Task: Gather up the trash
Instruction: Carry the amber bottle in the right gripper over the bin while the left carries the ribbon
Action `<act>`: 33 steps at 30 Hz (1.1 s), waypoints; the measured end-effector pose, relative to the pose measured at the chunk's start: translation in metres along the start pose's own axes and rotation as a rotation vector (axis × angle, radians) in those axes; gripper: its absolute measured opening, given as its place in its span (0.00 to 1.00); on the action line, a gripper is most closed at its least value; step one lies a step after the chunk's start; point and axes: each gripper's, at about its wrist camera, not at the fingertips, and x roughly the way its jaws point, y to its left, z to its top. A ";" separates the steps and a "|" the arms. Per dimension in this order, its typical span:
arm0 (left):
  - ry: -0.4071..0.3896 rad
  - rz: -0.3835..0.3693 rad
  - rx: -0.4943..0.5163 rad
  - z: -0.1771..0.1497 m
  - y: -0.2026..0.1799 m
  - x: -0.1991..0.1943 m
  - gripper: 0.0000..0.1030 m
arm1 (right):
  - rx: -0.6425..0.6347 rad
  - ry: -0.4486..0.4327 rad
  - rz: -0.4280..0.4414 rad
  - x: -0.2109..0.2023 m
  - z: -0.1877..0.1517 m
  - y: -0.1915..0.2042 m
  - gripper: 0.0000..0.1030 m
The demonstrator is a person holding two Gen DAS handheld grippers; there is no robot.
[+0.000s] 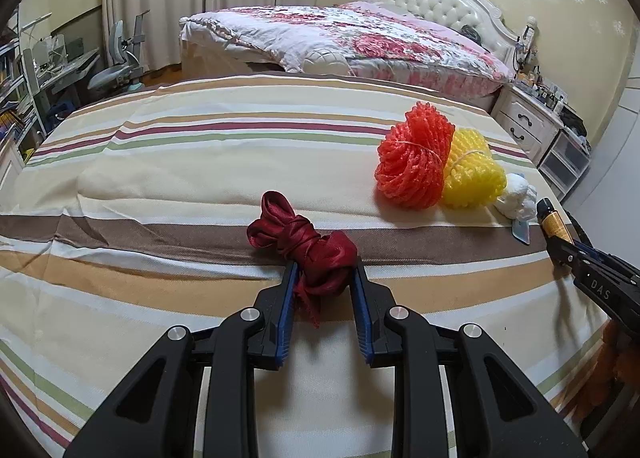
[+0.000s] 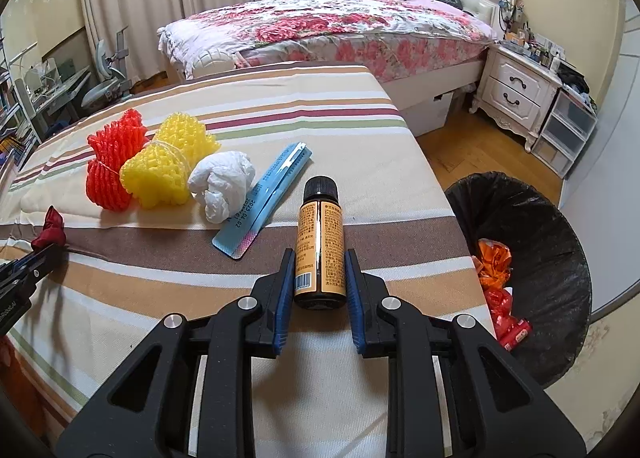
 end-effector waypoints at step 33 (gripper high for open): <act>-0.091 -0.122 0.169 0.001 -0.080 -0.028 0.26 | 0.113 -0.099 -0.060 -0.058 -0.019 -0.052 0.23</act>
